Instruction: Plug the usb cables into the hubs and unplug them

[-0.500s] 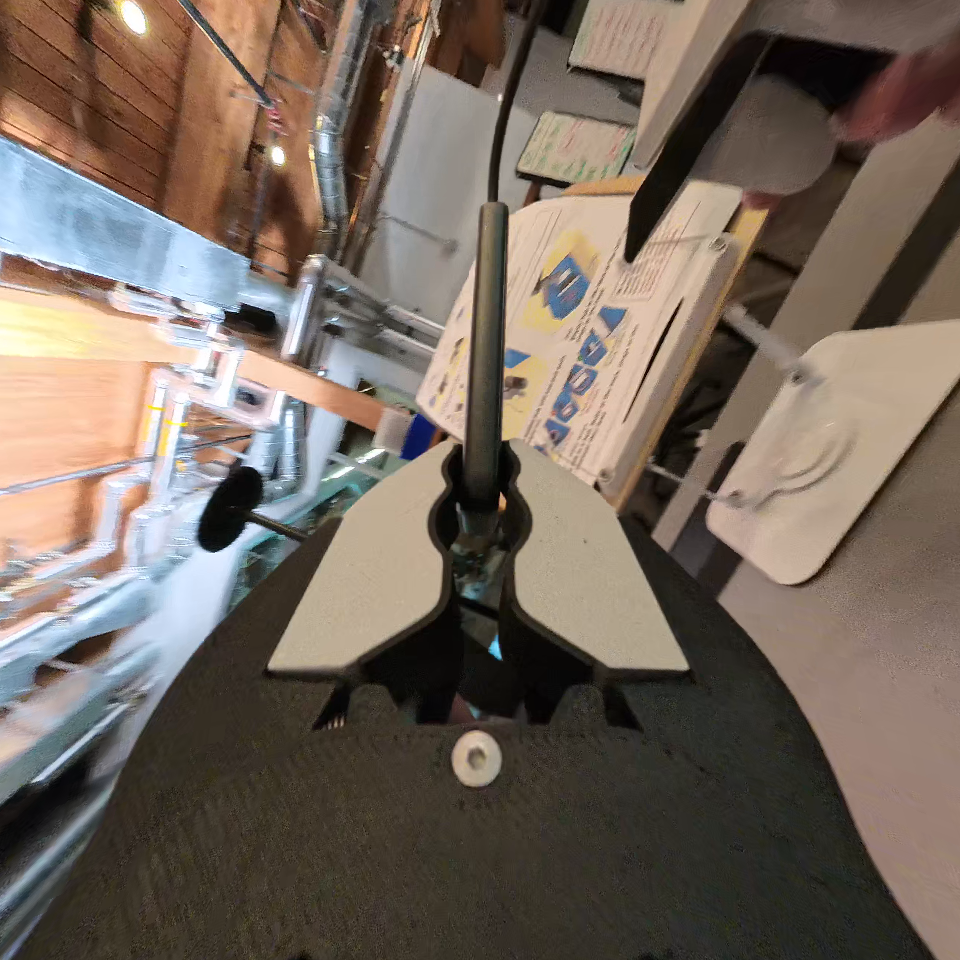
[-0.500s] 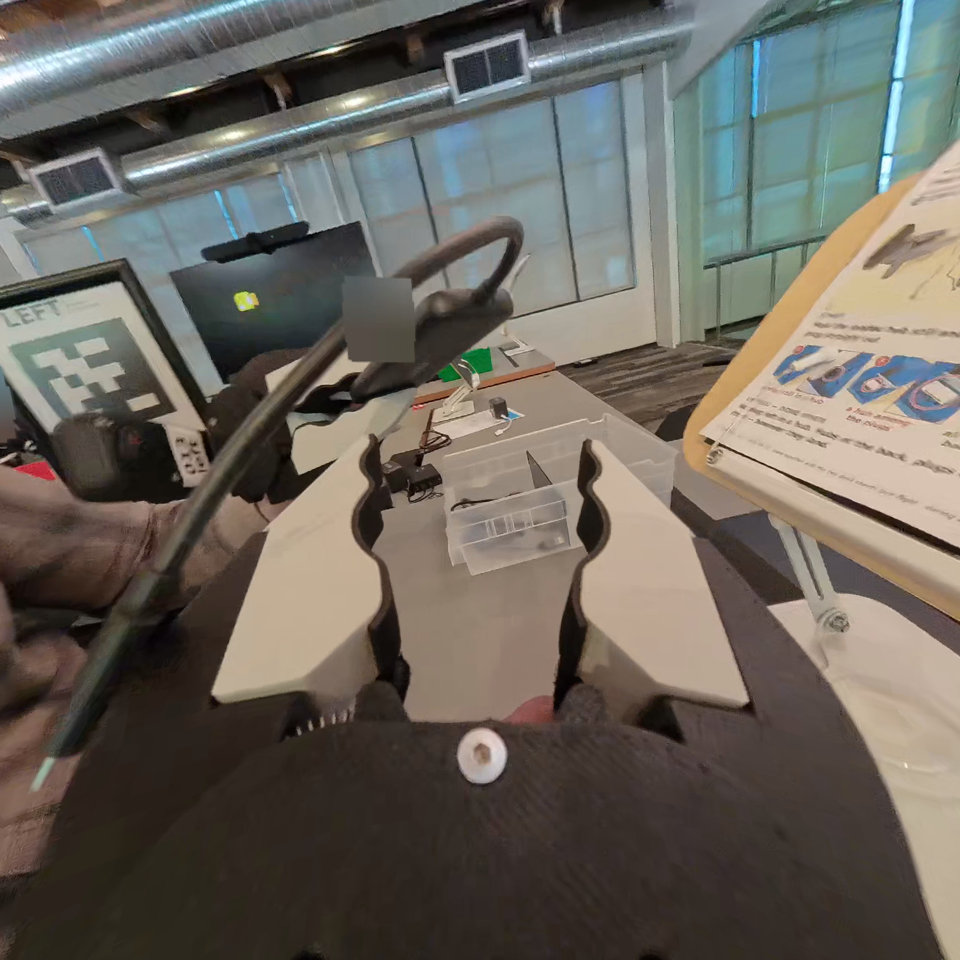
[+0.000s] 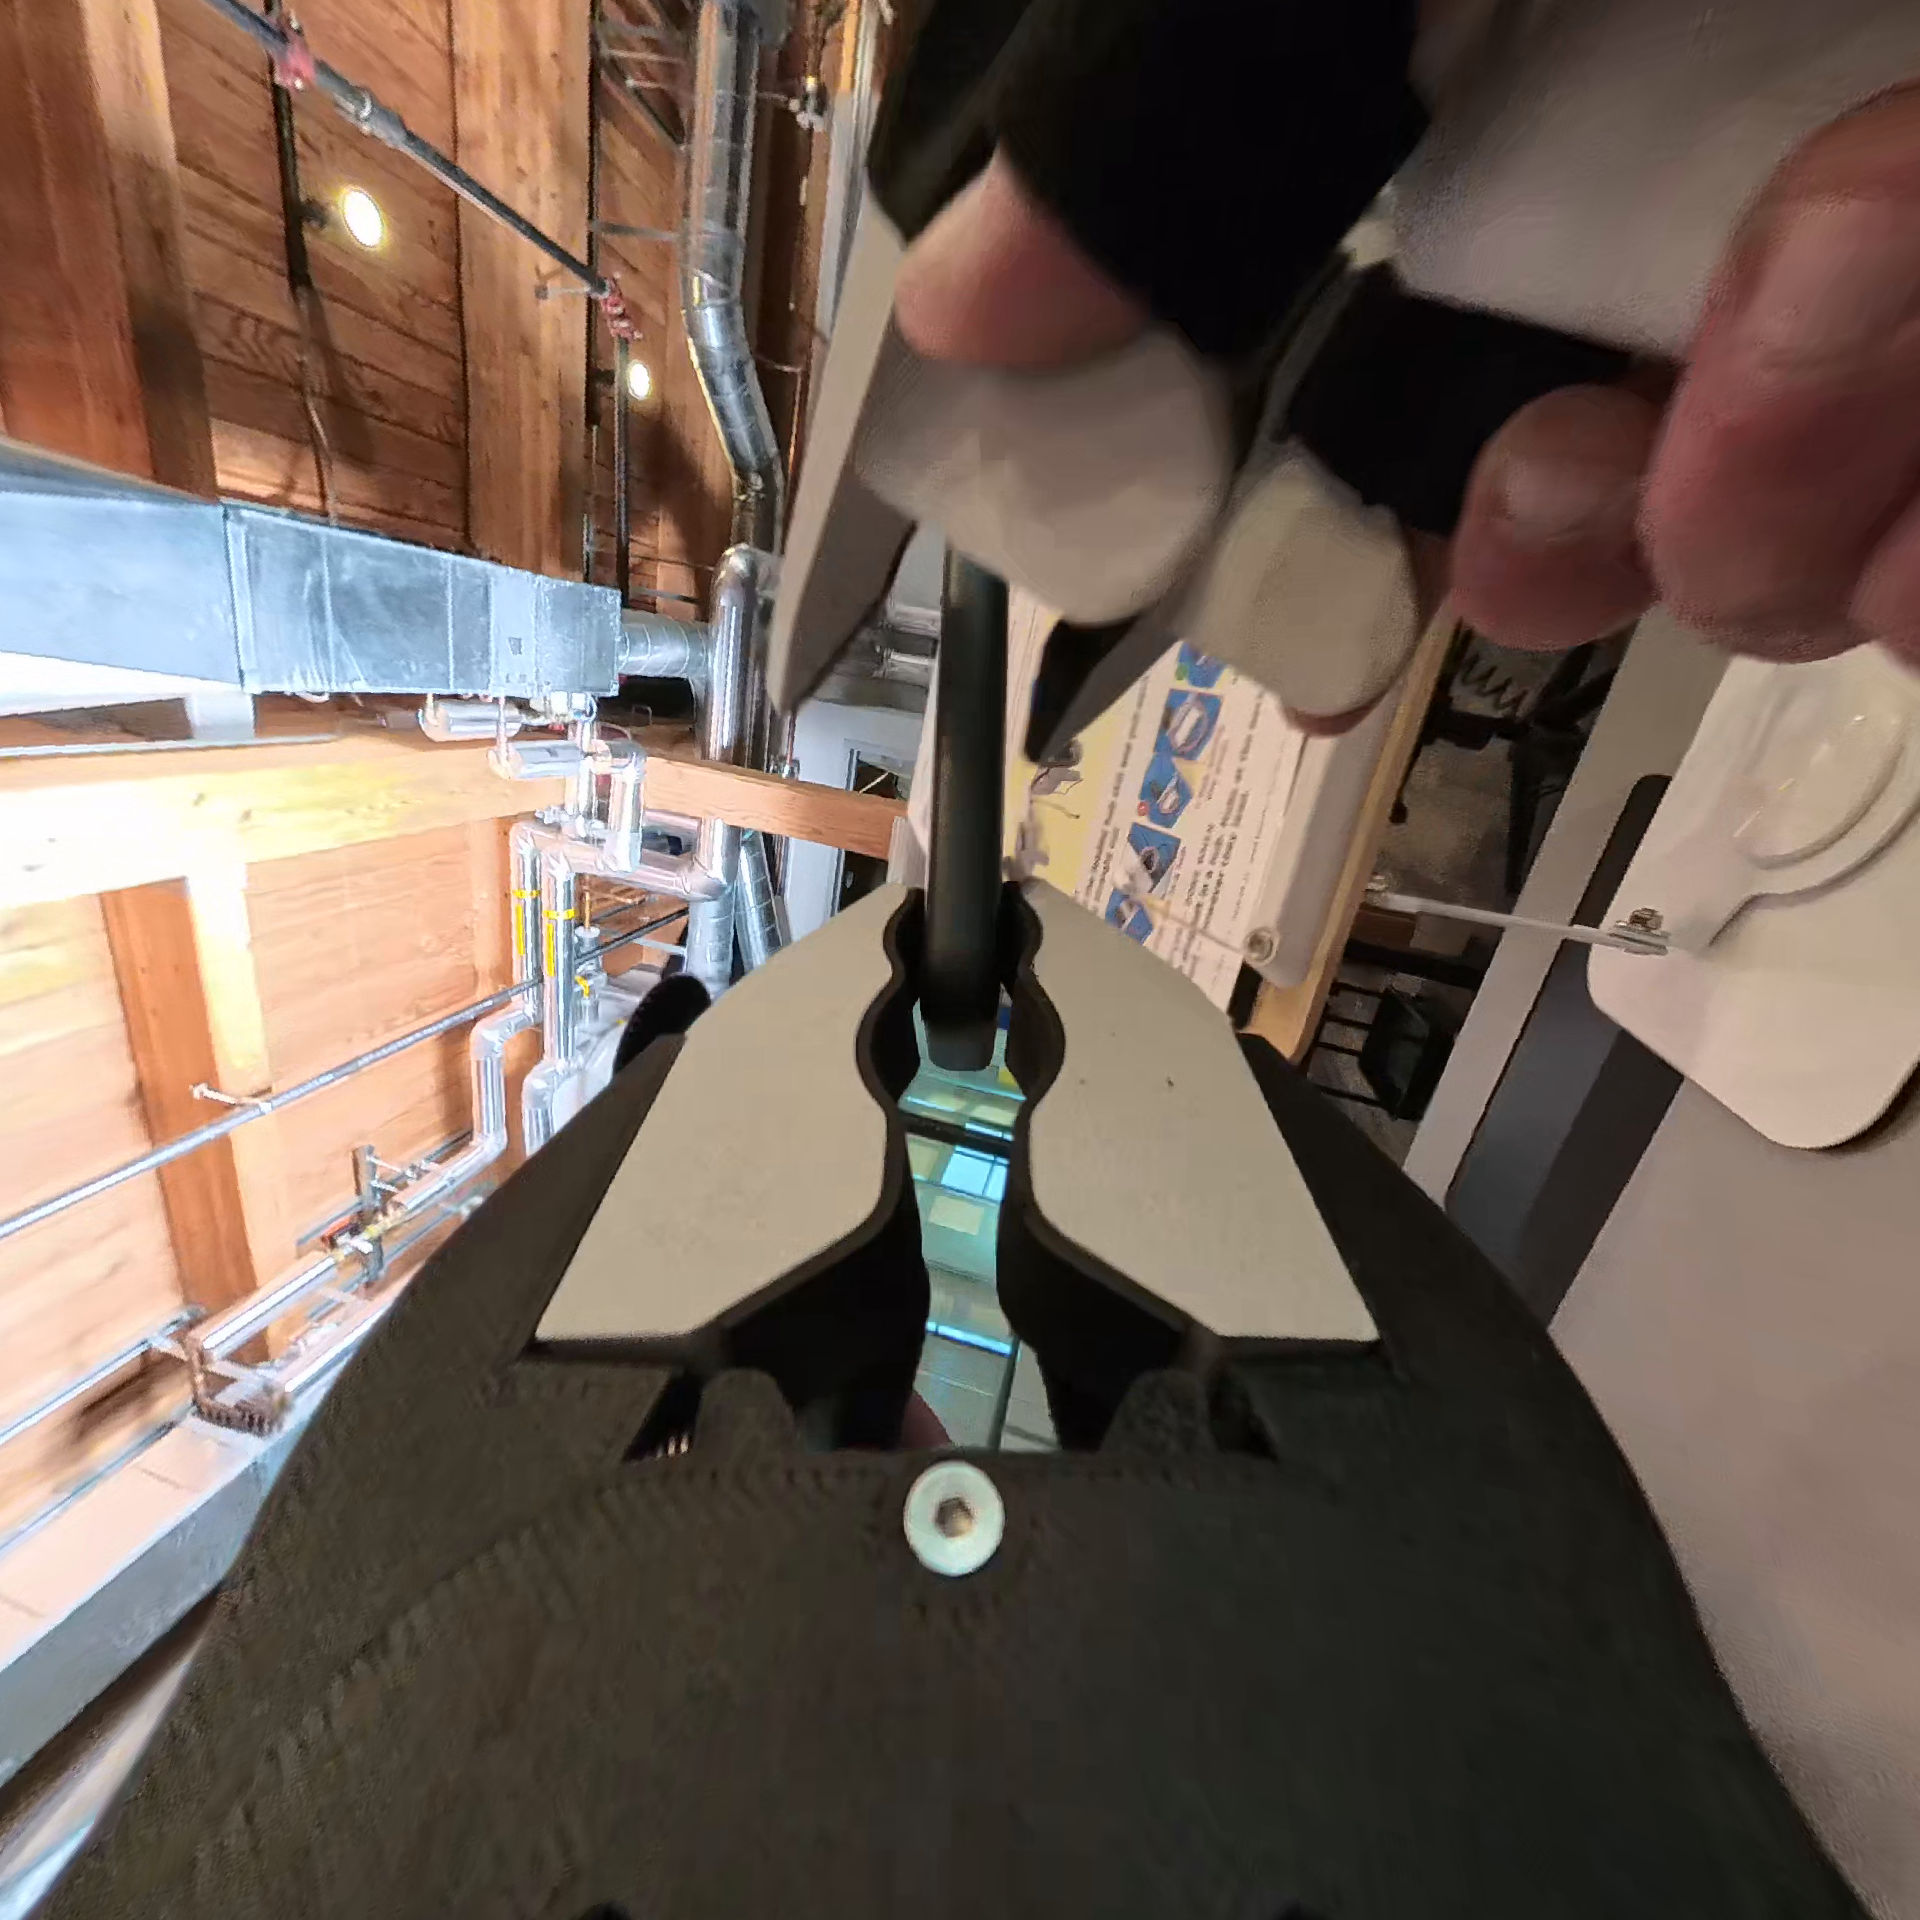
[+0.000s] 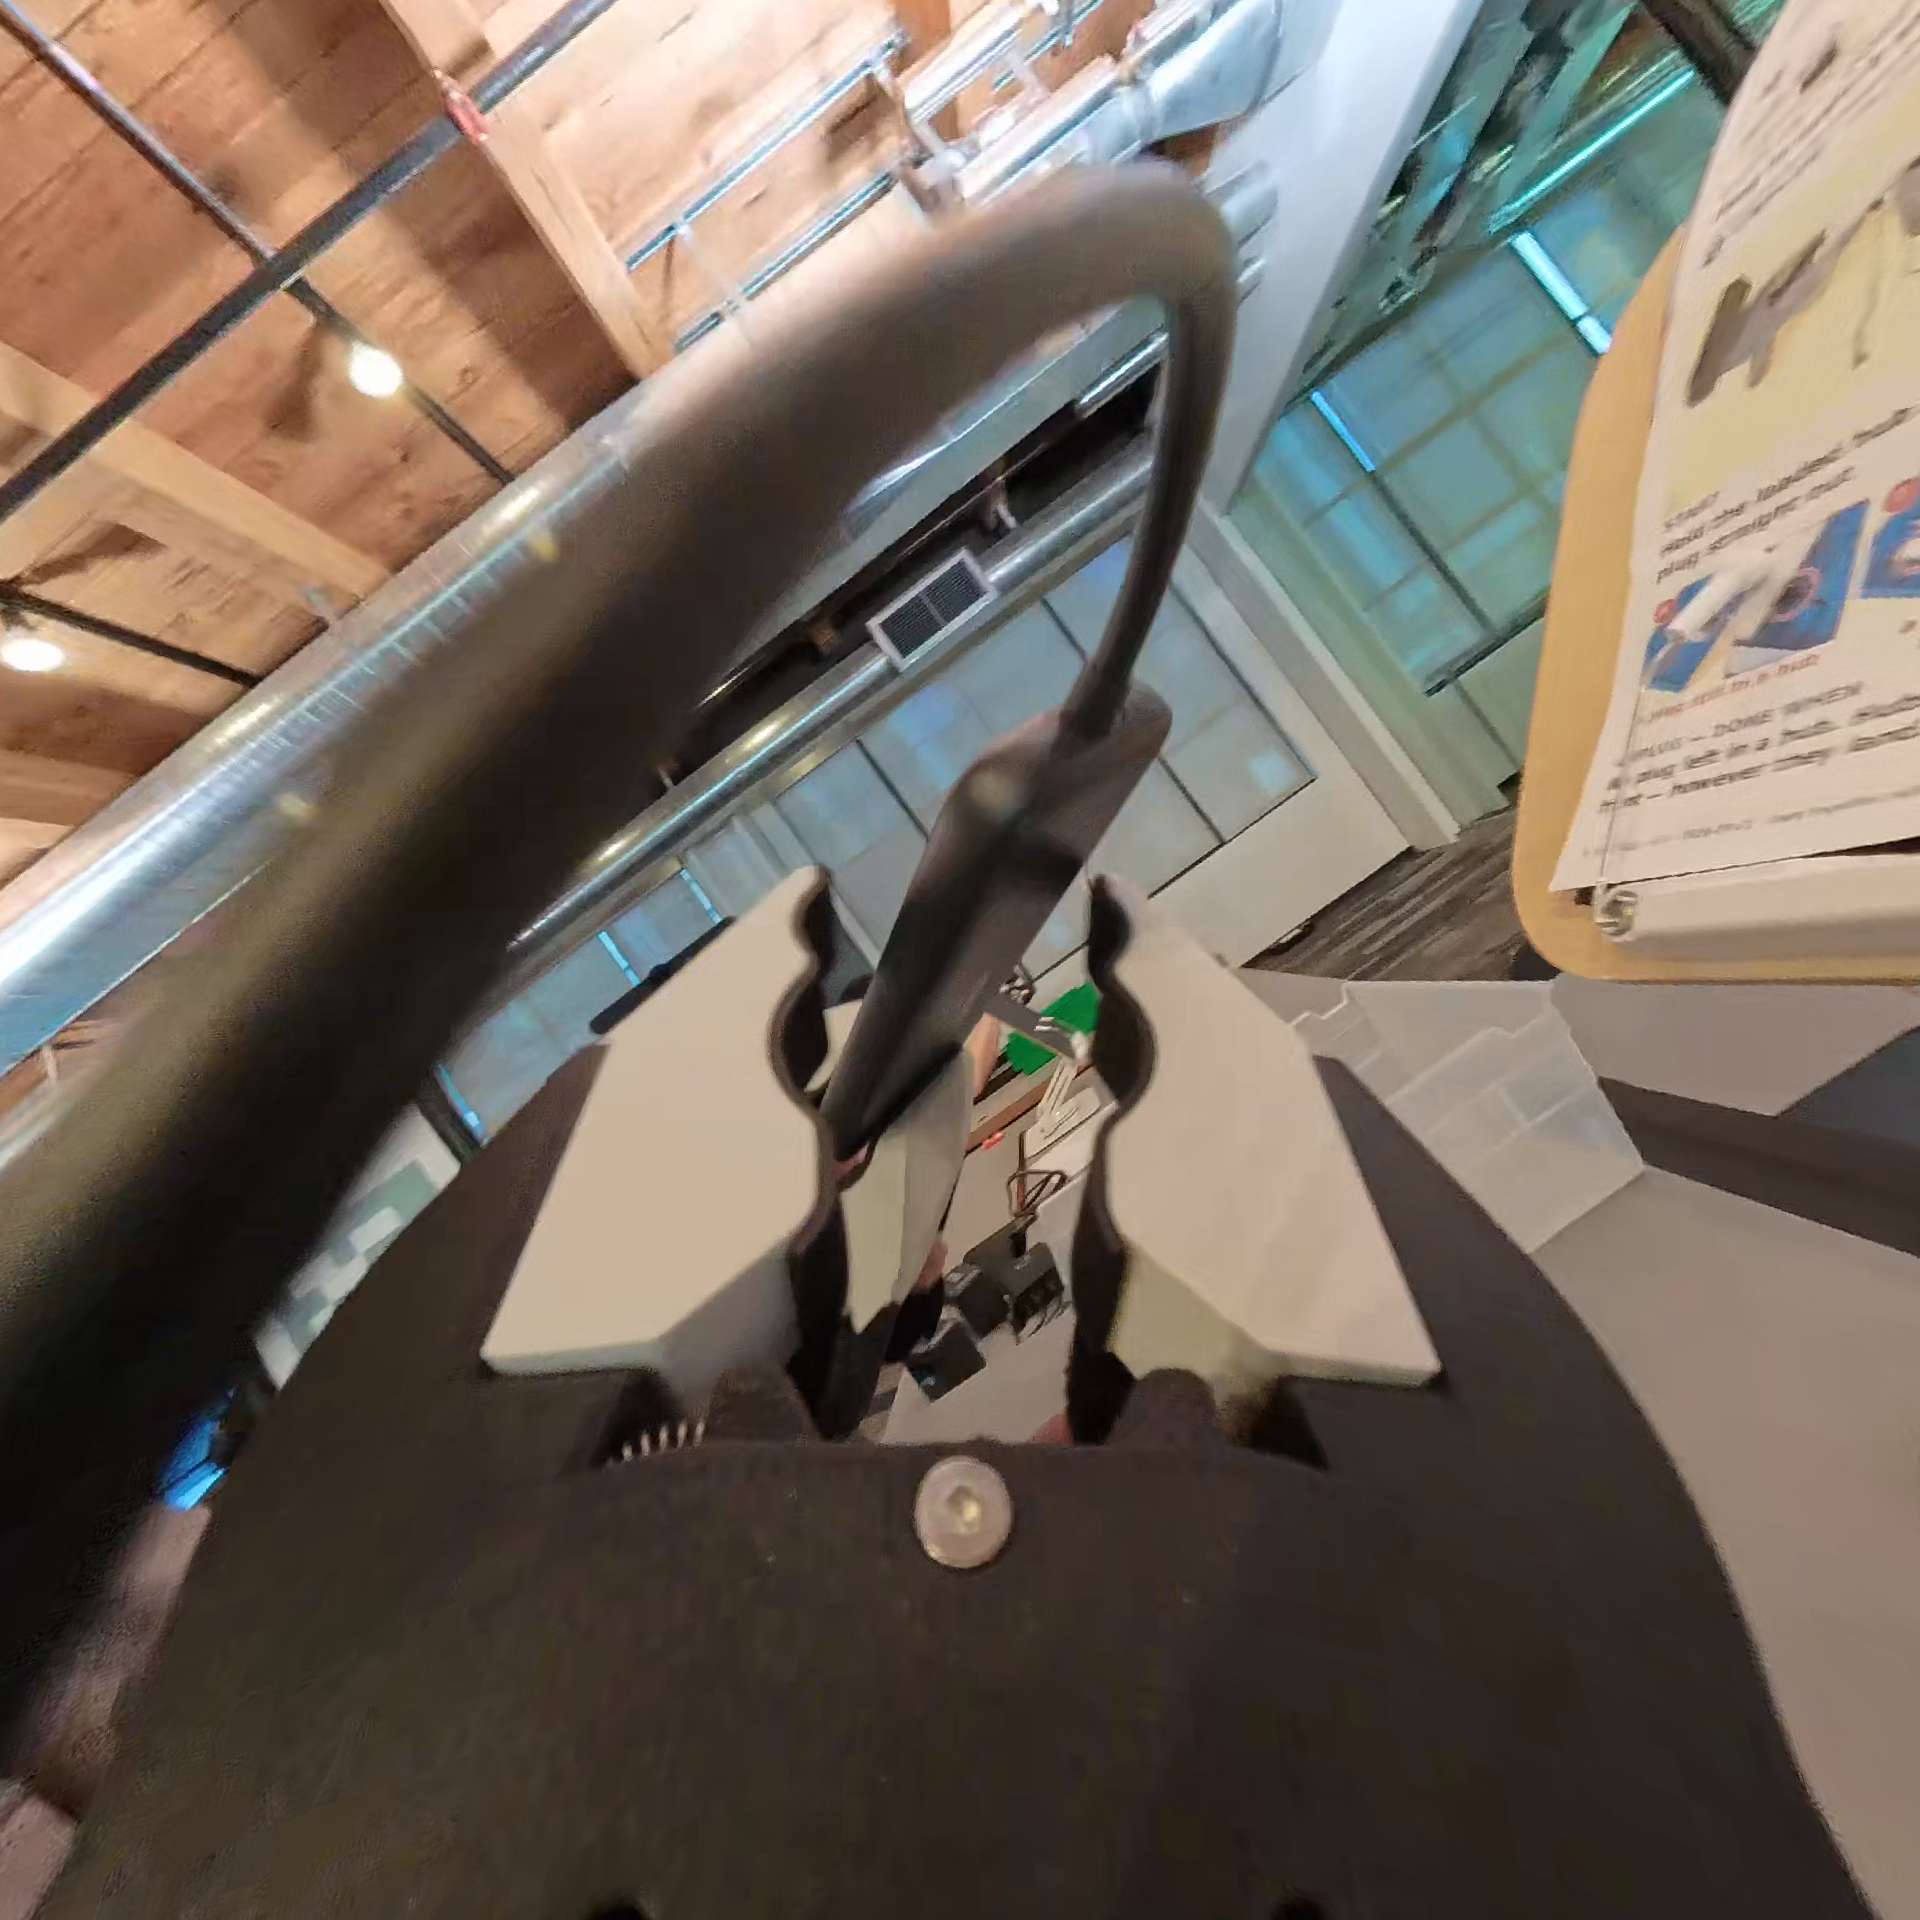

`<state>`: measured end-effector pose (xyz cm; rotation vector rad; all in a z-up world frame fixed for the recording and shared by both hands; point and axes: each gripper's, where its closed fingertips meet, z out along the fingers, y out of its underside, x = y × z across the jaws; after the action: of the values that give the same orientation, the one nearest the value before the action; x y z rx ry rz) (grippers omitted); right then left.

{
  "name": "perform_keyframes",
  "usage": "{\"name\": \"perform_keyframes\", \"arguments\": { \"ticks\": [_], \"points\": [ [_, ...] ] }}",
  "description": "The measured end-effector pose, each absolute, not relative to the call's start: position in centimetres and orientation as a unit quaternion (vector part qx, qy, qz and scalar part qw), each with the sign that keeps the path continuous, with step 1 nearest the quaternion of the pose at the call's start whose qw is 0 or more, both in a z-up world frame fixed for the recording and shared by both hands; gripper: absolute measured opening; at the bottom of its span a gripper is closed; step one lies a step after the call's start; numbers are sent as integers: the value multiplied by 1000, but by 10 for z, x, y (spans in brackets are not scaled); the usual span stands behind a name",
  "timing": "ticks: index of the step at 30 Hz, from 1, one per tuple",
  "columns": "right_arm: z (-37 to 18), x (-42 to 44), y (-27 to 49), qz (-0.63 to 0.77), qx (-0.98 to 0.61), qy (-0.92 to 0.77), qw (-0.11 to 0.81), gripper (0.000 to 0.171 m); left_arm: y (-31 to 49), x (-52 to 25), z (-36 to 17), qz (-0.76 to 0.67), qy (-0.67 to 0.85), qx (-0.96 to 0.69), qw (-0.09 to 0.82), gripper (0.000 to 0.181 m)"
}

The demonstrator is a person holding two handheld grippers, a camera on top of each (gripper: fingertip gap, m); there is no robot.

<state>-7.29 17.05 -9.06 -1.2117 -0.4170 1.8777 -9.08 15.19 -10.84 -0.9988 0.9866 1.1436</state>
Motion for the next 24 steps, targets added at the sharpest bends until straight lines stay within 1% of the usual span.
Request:
{"name": "perform_keyframes", "arguments": {
  "ticks": [1, 5, 6, 8, 11, 13, 16, 17, 19, 21, 24],
  "points": [
    [-92, -71, 175, 744, -489, -154, 429, 34, 152, -86, -112, 496, 438, -427, 616, 13],
    [-105, -70, 183, 740, -506, -142, 420, 27, 156, -83, -123, 508, 444, -431, 599, 12],
    [-107, -70, 183, 738, -506, -147, 420, 20, 158, -84, -126, 511, 441, -437, 595, 14],
    [-106, -69, 180, 741, -502, -162, 415, 12, 158, -83, -135, 501, 446, -448, 591, 25],
    [-102, -65, 175, 729, -500, -194, 425, 10, 148, -79, -145, 456, 448, -480, 601, 36],
    [-99, -60, 174, 723, -498, -212, 429, 10, 136, -78, -142, 424, 441, -491, 620, 45],
    [-97, -46, 181, 721, -493, -214, 437, 10, 110, -89, -132, 357, 434, -515, 647, 46],
    [-97, -42, 182, 720, -493, -218, 438, 10, 103, -101, -127, 337, 428, -529, 651, 45],
    [-98, -35, 186, 713, -491, -227, 446, 10, 94, -141, -123, 318, 425, -563, 634, 29],
    [-99, -31, 186, 714, -487, -235, 444, 10, 94, -202, -123, 302, 385, -630, 603, 25],
    [-102, -29, 188, 707, -492, -240, 448, 10, 92, -282, -136, 233, 314, -725, 567, 28]
  ]
}}
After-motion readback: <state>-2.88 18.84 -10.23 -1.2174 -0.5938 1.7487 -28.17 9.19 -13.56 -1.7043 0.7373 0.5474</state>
